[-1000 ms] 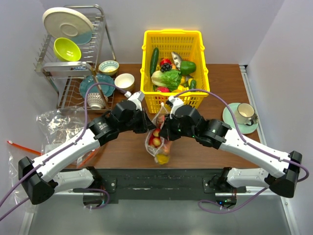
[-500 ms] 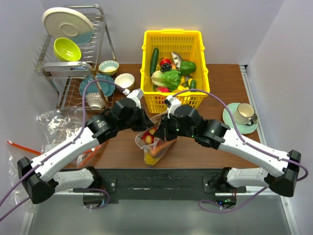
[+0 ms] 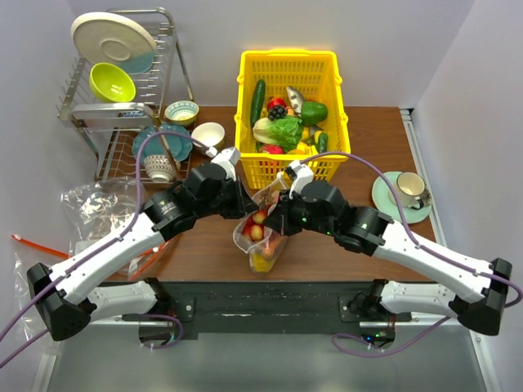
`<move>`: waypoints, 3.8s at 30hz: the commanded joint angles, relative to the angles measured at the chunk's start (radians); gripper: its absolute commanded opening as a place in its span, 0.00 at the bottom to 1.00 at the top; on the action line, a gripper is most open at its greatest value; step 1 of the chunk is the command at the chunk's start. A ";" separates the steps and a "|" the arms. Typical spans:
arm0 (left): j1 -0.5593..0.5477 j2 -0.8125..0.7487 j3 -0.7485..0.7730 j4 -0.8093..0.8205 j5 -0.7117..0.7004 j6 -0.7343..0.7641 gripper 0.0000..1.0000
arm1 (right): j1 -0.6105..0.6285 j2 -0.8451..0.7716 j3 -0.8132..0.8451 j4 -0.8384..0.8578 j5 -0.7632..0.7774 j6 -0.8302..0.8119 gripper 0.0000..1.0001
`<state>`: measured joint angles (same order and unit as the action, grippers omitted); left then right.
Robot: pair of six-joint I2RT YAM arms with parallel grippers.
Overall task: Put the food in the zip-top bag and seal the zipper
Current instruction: Adjust the zipper food storage bag at the center of the board.
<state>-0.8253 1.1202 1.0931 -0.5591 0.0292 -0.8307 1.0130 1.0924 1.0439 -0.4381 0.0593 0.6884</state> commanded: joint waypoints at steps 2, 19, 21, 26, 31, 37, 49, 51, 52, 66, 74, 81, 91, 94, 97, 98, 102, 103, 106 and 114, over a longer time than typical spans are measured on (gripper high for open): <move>-0.031 -0.017 -0.217 0.221 0.121 -0.105 0.00 | -0.005 0.050 0.005 0.078 0.017 0.014 0.00; -0.120 0.015 -0.047 0.064 -0.057 -0.055 0.00 | -0.004 0.028 0.022 0.065 0.095 0.051 0.00; -0.120 0.006 -0.016 0.024 -0.084 -0.035 0.00 | -0.005 -0.020 -0.008 0.068 0.142 0.066 0.00; -0.120 -0.005 0.033 -0.025 -0.078 0.015 0.00 | -0.005 -0.091 -0.074 0.090 0.165 0.095 0.00; -0.120 0.007 0.018 -0.021 -0.043 0.012 0.00 | -0.007 -0.109 -0.107 0.098 0.136 0.109 0.00; -0.120 -0.007 0.022 0.005 -0.034 0.010 0.00 | -0.004 -0.106 -0.099 0.119 0.087 0.099 0.01; -0.112 -0.003 0.022 -0.013 -0.057 0.036 0.00 | -0.007 -0.109 0.114 -0.212 0.261 -0.052 0.38; -0.110 -0.003 0.025 -0.016 -0.057 0.038 0.00 | -0.005 -0.092 0.159 -0.276 0.324 -0.079 0.40; -0.110 -0.003 0.027 -0.018 -0.057 0.038 0.00 | -0.005 -0.083 0.169 -0.292 0.342 -0.088 0.40; -0.109 -0.007 0.036 -0.030 -0.064 0.044 0.00 | -0.013 0.093 0.277 -0.461 0.427 -0.175 0.40; -0.106 -0.007 0.059 -0.041 -0.078 0.061 0.00 | -0.013 0.070 0.248 -0.401 0.257 -0.161 0.00; -0.091 0.022 0.085 0.005 -0.045 0.148 0.00 | -0.011 -0.008 0.220 -0.252 0.083 0.015 0.00; 0.002 0.069 0.033 0.192 0.308 0.260 0.00 | -0.010 -0.180 -0.080 -0.011 0.126 0.397 0.00; 0.005 0.082 0.021 0.249 0.394 0.265 0.00 | -0.011 -0.160 -0.090 -0.011 0.148 0.431 0.00; 0.005 0.102 0.022 0.283 0.466 0.263 0.00 | -0.011 -0.140 -0.076 -0.031 0.198 0.451 0.00; 0.005 0.107 0.024 0.289 0.478 0.263 0.00 | -0.011 -0.137 -0.074 -0.031 0.227 0.454 0.00; 0.003 0.113 0.022 0.288 0.495 0.269 0.07 | -0.010 -0.154 -0.079 -0.019 0.290 0.464 0.00; 0.005 0.112 0.014 0.286 0.491 0.272 0.12 | -0.010 -0.160 -0.081 -0.013 0.295 0.462 0.00; 0.003 0.112 -0.001 0.283 0.488 0.275 0.21 | -0.011 -0.169 -0.082 0.004 0.292 0.462 0.00; 0.003 0.118 -0.044 0.314 0.500 0.260 0.55 | -0.011 -0.164 -0.094 0.009 0.275 0.471 0.00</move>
<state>-0.8181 1.2396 1.0676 -0.3046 0.4847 -0.5659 1.0000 0.9405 0.9459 -0.5148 0.3065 1.1255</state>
